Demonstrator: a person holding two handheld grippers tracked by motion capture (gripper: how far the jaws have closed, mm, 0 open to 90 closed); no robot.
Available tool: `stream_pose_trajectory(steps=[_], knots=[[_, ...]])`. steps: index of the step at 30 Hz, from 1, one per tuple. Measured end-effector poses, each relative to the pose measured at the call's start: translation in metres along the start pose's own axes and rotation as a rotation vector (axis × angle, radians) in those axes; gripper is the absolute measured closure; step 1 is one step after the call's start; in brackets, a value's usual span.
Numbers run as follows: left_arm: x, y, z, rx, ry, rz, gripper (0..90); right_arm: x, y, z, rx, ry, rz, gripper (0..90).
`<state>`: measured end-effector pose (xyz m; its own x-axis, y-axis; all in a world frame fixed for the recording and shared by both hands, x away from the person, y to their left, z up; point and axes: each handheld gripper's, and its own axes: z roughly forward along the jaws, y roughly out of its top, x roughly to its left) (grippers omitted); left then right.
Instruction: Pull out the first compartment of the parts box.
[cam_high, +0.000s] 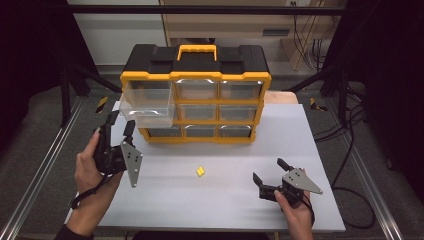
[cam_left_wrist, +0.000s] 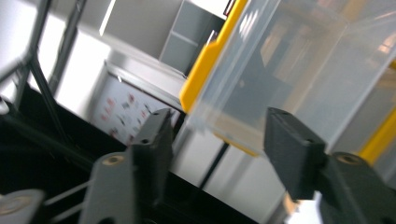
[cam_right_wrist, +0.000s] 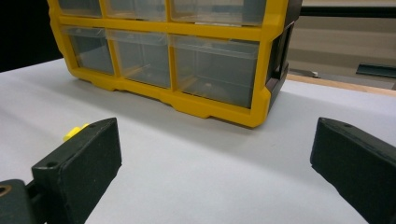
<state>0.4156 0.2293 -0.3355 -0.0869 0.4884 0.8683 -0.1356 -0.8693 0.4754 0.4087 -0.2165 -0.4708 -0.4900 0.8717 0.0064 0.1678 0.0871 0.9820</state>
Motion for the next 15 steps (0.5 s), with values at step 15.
stream_pose_trajectory(steps=[15], knots=[[-0.052,-0.067,-0.006,0.103,-0.260,-0.667,11.6,-0.001,-0.002,0.001,0.012,-0.004,0.009,2.5]])
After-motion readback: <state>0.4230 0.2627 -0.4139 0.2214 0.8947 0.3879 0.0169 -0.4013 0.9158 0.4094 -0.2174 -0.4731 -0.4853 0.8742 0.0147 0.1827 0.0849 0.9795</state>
